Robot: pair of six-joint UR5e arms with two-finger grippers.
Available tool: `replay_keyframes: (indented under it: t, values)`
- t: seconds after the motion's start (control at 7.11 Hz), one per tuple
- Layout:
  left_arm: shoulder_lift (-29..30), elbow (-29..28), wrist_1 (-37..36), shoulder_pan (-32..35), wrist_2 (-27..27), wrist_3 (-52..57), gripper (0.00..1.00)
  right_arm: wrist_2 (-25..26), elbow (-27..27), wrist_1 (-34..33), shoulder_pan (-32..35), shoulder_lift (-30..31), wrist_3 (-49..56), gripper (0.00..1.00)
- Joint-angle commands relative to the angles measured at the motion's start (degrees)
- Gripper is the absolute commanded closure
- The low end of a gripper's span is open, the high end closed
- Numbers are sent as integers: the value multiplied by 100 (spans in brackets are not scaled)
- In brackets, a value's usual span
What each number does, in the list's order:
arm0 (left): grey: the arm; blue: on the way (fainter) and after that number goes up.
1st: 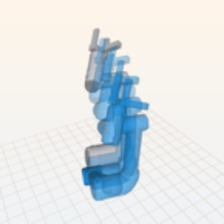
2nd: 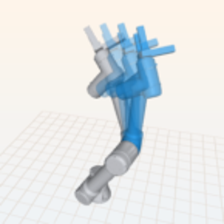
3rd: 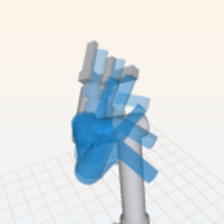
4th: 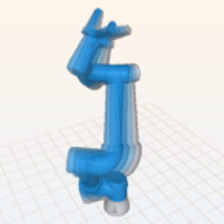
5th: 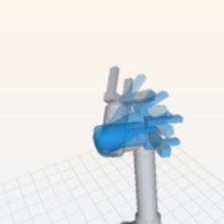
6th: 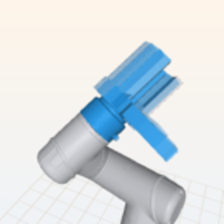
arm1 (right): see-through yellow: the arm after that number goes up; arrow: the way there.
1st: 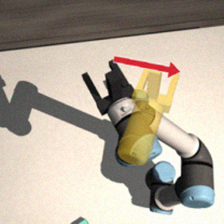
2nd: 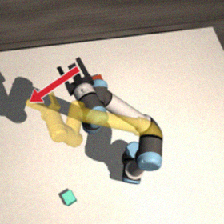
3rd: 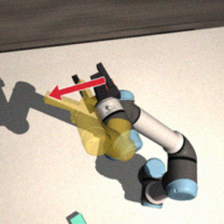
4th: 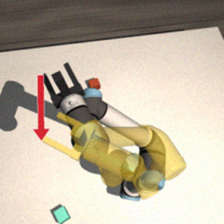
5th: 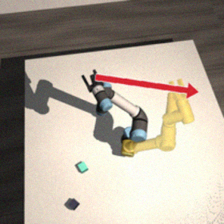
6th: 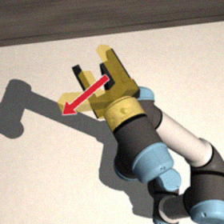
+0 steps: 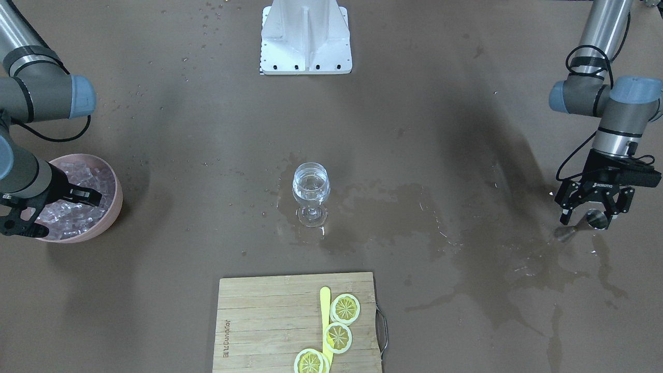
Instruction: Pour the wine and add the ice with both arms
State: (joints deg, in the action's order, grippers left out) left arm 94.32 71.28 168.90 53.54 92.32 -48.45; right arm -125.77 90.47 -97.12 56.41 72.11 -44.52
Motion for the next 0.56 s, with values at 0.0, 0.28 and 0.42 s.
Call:
replay_keyframes:
  t: [0.0, 0.28, 0.42]
  values:
    - [16, -9, 29, -19, -161, -102, 4, -9, 23, 0, -24, 14, -22, 44]
    - [7, -9, 29, -168, -468, -112, 7, -9, 49, 0, -24, 75, -13, 47]
    - [7, -18, 29, -212, -513, -112, 9, -9, 41, 0, -42, 75, -4, 47]
